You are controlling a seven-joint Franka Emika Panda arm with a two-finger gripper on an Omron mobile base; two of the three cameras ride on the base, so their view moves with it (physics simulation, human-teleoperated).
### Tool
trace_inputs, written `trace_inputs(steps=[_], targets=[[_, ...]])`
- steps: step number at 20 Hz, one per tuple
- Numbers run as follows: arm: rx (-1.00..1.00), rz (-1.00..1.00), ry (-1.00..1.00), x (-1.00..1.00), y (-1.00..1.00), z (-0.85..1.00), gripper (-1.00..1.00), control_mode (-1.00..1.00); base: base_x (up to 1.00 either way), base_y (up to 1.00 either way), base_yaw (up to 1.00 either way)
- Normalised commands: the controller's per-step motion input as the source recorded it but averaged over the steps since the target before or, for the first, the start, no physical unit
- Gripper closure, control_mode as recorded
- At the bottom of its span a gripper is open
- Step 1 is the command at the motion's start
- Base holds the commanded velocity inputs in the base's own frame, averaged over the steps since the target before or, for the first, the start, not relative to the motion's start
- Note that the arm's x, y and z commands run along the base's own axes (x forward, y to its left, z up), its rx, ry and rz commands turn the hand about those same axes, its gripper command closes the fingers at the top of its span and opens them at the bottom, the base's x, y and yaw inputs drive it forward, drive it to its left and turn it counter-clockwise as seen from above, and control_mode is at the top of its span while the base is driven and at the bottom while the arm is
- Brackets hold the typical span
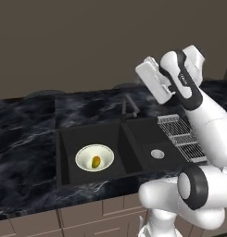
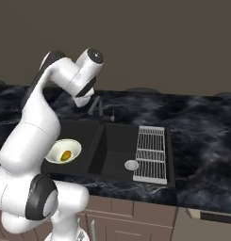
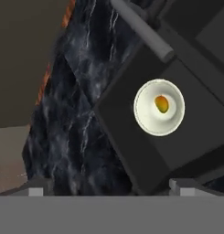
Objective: Pick the mango from the cabinet and place it in the bowl. Then pick the bowl and place it in the sink. Then turn on the sink facuet.
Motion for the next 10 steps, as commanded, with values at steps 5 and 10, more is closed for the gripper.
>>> trace_inputs(steps=[5, 10], targets=[[0.35, -0.34, 0.26, 0.41, -0.85, -0.85, -1.00, -1.00, 0.00, 0.00, 0.00], [0.42, -0.34, 0.22, 0.55, -0.59, -0.17, -1.00, -1.00, 0.00, 0.00, 0.00]])
